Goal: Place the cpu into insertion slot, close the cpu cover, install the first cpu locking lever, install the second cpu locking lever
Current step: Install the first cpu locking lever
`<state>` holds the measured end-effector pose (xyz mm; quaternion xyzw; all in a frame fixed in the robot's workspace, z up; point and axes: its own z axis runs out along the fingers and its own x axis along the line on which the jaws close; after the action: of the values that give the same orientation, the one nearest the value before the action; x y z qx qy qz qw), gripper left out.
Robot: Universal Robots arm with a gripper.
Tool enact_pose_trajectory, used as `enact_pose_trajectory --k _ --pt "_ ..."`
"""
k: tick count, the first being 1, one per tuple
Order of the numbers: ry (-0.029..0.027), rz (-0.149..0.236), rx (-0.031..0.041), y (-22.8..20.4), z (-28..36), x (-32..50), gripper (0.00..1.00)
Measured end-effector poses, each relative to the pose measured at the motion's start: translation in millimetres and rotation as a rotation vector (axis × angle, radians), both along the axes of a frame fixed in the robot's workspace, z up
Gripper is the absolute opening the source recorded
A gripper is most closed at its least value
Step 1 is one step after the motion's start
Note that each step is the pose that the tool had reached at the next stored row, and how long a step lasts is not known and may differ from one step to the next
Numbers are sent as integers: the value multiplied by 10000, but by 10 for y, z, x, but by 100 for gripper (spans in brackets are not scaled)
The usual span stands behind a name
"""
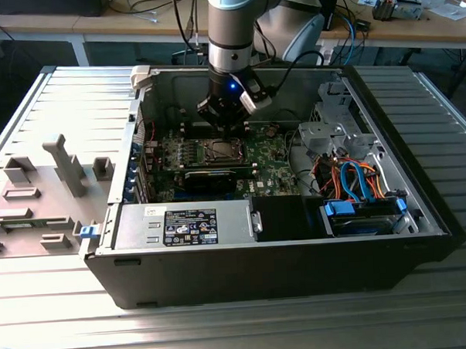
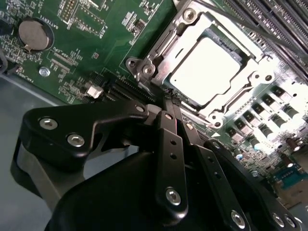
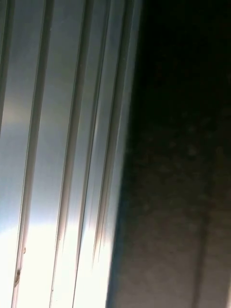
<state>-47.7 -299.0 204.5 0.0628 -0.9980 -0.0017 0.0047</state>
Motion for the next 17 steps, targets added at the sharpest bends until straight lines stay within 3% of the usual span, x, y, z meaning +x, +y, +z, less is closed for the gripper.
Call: enact_pose_trajectory --k 7,12,13,14,17 --pt "9 0 -3 -13 -23 4 11" --pt "3 3 74 -11 -25 69 11" --pt "1 5 129 -11 -26 79 11" --pt "4 4 230 -9 -28 92 11" --pt "15 3 399 -11 -26 110 11"
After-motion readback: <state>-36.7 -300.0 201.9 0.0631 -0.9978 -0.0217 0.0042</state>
